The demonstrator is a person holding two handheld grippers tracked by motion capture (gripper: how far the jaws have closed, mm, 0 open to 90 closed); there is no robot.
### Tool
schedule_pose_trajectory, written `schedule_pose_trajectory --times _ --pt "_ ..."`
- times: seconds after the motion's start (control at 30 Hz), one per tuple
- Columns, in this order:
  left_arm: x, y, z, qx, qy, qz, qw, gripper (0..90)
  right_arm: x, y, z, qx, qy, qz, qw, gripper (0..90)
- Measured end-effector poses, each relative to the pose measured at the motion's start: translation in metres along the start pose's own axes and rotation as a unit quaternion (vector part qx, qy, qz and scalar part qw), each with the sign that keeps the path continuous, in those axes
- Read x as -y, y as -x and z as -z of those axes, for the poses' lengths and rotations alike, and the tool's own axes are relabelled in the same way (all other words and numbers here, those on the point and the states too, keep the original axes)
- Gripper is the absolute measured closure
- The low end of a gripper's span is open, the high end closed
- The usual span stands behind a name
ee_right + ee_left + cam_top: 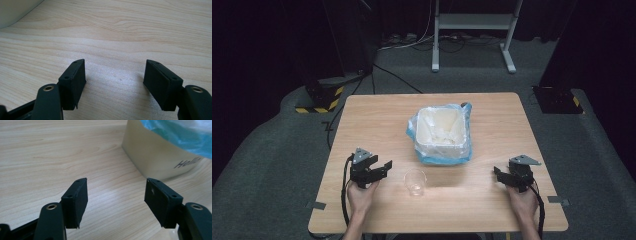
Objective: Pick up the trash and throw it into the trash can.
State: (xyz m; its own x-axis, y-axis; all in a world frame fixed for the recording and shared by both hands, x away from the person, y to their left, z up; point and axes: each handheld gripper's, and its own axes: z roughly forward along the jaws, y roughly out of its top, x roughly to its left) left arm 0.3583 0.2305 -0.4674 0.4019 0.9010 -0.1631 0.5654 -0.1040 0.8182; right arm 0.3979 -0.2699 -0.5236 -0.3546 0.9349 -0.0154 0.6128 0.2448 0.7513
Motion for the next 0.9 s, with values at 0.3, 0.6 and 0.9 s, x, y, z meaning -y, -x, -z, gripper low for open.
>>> schedule_pose_trajectory --times 0.3,0.6,0.9 --pt "-0.004 0.006 0.014 0.035 0.012 0.010 0.9993 37.7 0.000 0.000 0.000 0.000 0.000 0.000 1.0000 33.7" --pt "-0.005 0.021 0.019 0.063 0.012 -0.006 0.9979 41.1 0.000 0.000 0.000 0.001 0.000 0.000 1.0000 33.6" --pt "-0.010 0.035 0.018 0.086 0.010 -0.027 0.9958 44.0 0.000 0.000 0.000 0.001 0.000 0.001 1.0000 33.6"
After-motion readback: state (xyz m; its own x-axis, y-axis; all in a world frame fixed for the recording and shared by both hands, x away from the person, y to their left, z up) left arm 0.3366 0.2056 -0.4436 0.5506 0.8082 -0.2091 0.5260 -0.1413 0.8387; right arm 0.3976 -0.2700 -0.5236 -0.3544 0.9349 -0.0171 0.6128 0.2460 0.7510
